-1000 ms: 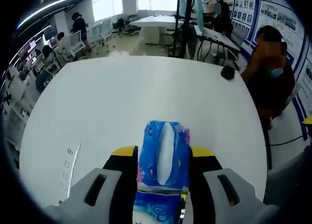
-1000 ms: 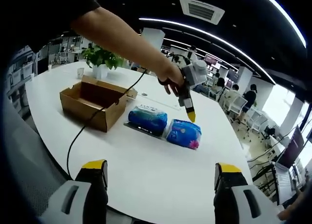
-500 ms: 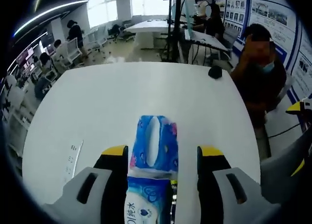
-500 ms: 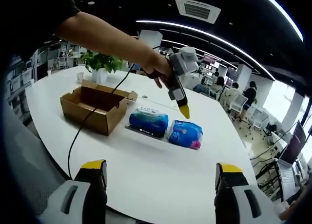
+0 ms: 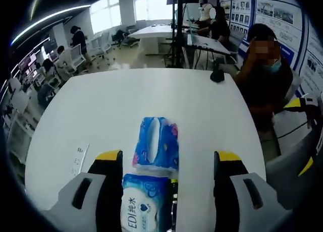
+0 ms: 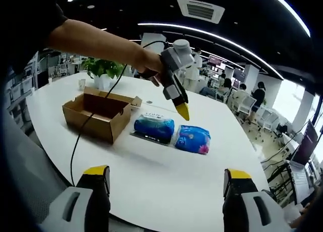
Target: Operate the shoe box by opening the lid, removing the specified soft item, and placing it in the target area until the item is outside and the box remains undamaged.
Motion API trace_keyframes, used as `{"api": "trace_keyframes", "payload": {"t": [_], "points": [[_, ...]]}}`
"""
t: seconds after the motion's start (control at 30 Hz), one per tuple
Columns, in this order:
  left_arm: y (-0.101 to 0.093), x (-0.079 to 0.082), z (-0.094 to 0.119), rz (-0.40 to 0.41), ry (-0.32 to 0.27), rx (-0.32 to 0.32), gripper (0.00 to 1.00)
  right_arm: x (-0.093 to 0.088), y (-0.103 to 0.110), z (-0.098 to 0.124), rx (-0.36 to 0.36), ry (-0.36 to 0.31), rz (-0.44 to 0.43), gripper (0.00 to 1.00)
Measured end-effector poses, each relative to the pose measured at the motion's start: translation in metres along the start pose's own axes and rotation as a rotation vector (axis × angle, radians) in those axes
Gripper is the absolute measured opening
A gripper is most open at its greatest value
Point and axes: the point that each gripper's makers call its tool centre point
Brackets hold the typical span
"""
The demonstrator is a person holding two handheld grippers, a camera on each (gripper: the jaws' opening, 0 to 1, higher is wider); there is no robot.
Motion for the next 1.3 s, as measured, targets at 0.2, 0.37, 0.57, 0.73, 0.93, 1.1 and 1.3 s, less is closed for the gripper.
{"api": "trace_keyframes", "payload": {"t": [0.2,0.37,0.57,0.73,0.93,1.1,1.3], "points": [[-0.005,-0.004,0.009,0.003,-0.006,0.005,0.82,0.000,-0.001,0.001,-0.005,-0.004,-0.006,0.93],[-0.011,-0.007,0.019,0.008,-0.021,0.004,0.88,0.001,0.000,0.001,-0.002,-0.006,-0.007,0.94],[-0.018,-0.010,0.031,0.010,-0.034,0.007,0.94,0.001,0.001,0.001,0.006,-0.007,-0.009,0.94],[-0.023,-0.013,0.041,0.003,-0.041,0.012,0.99,0.001,0.002,0.001,0.009,-0.008,-0.008,0.94],[-0.028,-0.020,0.054,0.005,-0.044,0.022,0.99,0.003,0.003,0.002,0.013,-0.014,-0.005,0.94],[-0.032,-0.026,0.065,0.005,-0.057,0.037,0.99,0.003,0.004,0.002,0.021,-0.019,-0.015,0.95],[-0.030,-0.034,0.081,0.023,-0.068,0.055,0.99,0.003,0.006,0.001,0.032,-0.018,-0.016,0.95]]}}
Point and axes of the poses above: the point that each gripper's makers call its tool centre point, and the gripper's own axes: z roughly backward along the fingers, y roughly to its left, x roughly out of its top, and after that the axes turned 2 degrees about x, right-handed
